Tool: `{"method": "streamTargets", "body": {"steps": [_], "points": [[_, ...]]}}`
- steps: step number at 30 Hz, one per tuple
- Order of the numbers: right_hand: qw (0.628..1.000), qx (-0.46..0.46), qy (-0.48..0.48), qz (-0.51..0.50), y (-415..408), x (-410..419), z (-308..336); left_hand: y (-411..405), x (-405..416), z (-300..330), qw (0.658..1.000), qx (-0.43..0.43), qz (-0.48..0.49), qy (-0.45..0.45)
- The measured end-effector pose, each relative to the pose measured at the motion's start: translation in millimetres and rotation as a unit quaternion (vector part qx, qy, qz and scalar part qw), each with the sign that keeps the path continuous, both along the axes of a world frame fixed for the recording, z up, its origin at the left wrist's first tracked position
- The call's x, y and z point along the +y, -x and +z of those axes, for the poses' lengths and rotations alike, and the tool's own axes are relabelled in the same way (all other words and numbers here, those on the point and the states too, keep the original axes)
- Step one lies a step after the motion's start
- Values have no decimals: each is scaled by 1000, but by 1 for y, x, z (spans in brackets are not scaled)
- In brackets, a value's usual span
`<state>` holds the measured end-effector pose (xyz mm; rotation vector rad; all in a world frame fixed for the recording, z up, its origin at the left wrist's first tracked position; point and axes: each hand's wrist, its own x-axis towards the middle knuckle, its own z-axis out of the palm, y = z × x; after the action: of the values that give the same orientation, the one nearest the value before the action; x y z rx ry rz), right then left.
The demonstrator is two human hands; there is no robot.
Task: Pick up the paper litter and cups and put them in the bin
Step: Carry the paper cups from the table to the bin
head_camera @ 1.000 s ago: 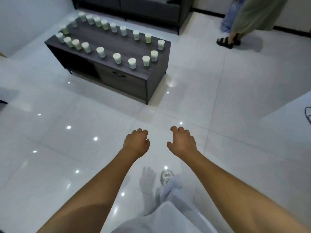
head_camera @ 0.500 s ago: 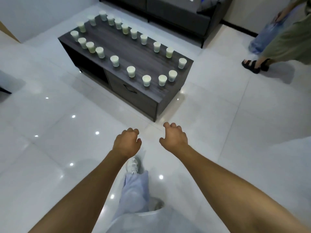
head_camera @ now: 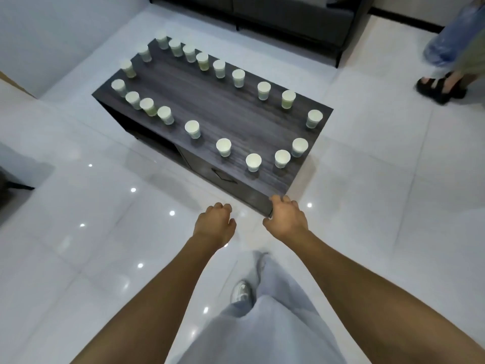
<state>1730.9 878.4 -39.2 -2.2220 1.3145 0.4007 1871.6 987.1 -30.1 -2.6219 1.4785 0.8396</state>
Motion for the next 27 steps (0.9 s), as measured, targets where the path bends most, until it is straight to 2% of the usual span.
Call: {"method": "streamTargets", "body": {"steps": [10,18,27], "points": [[999,19,-32,-5,-83,-141,-29,-84,-134,-25,1000,-5,21,-13],[997,28,-72,-28,-143,-192,-55,-145,-197,-48,998,19,18,-52],[983,62,-110,-134,-201,-227,-114,-226,-258,-109,988,20,-87,-127]]}}
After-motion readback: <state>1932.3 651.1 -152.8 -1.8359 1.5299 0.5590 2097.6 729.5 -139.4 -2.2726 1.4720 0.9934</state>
